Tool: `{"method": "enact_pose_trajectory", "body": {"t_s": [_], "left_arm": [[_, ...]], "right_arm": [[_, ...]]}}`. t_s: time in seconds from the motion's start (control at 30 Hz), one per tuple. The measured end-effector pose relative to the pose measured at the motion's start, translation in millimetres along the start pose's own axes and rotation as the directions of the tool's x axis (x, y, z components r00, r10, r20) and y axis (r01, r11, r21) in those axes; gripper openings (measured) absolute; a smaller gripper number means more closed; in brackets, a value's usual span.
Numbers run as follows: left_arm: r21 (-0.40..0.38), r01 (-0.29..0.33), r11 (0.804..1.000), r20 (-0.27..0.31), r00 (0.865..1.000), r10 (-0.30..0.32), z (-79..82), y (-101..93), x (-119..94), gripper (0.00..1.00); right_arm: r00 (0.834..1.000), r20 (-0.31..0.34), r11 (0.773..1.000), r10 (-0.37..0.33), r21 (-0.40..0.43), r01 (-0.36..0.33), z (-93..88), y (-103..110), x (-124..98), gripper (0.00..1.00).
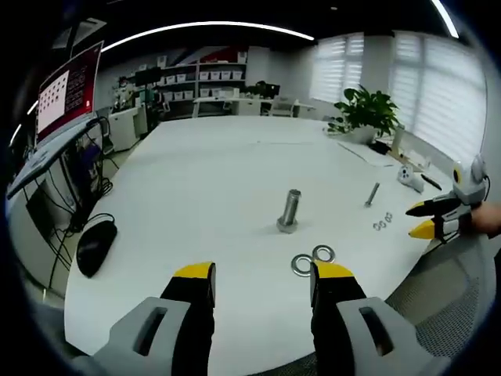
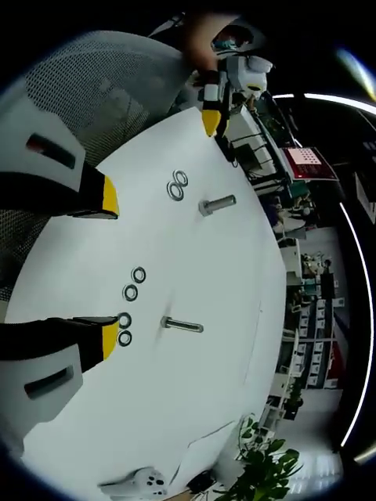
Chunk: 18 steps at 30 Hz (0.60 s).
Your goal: Place the washer onto the threaded stud by aligning its center hole with the stud, sliding it down to the base, and recovering from edge contact or off-axis alignment until the washer reaches the visible bottom stop.
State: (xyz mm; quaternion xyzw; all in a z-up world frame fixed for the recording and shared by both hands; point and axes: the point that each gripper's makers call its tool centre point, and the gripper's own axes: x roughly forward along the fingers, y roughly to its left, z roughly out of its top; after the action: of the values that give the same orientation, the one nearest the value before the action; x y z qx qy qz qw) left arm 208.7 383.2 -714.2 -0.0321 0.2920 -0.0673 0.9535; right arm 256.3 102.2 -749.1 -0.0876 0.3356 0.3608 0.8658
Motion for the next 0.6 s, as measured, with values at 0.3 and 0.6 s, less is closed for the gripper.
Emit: {"method": "enact_pose_trajectory", "body": {"t_s": [0.3,0.6], "left_arm": [[-0.001,0.002,1.000,-0.001,1.000,-0.002,0.1,0.0,0.4,0.47],[-0.001,0.008,1.000,-0.014,1.000,-0.008,-2.3,-0.9,1.3,0.46]], "right_arm": [[1.000,-0.001,1.000,0.004,-0.004,-0.004,0.2,0.8,0.5,0.53],[1.000,-0.012,1.000,0.002,-0.007,-0.002,-1.7,0.9,1.5,0.53]]}}
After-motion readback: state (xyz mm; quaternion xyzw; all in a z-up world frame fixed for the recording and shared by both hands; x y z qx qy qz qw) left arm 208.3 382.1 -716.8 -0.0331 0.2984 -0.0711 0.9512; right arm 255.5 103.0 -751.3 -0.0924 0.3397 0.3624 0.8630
